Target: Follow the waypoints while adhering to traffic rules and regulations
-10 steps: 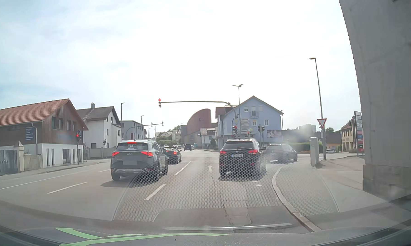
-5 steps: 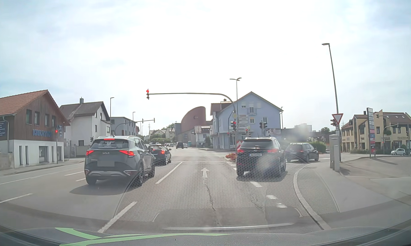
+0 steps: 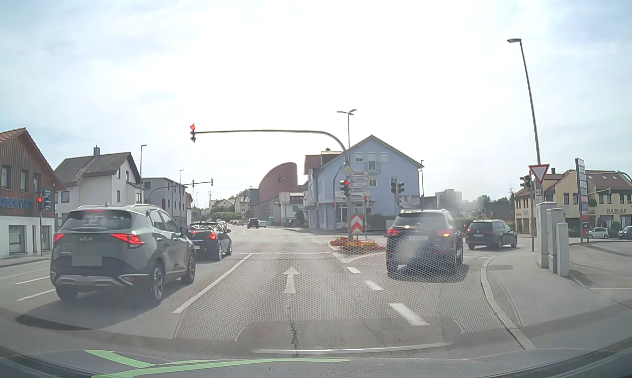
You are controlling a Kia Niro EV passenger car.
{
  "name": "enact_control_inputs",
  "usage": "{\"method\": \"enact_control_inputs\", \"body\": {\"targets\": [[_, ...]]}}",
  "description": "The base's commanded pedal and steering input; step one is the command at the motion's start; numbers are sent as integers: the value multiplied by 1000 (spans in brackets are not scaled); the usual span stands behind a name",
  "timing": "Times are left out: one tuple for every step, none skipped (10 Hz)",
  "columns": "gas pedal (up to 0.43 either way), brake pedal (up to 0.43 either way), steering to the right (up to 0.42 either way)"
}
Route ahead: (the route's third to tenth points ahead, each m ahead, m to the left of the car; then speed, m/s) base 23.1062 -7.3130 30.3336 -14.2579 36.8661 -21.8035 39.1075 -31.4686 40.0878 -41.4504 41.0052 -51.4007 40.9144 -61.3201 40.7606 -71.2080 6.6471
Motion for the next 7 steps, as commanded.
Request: {"method": "enact_control_inputs", "body": {"targets": [[0,0,93],[0,0,100],[0,0,103],[20,0,108],[20,0,117],[28,0,126],[28,0,130]]}}
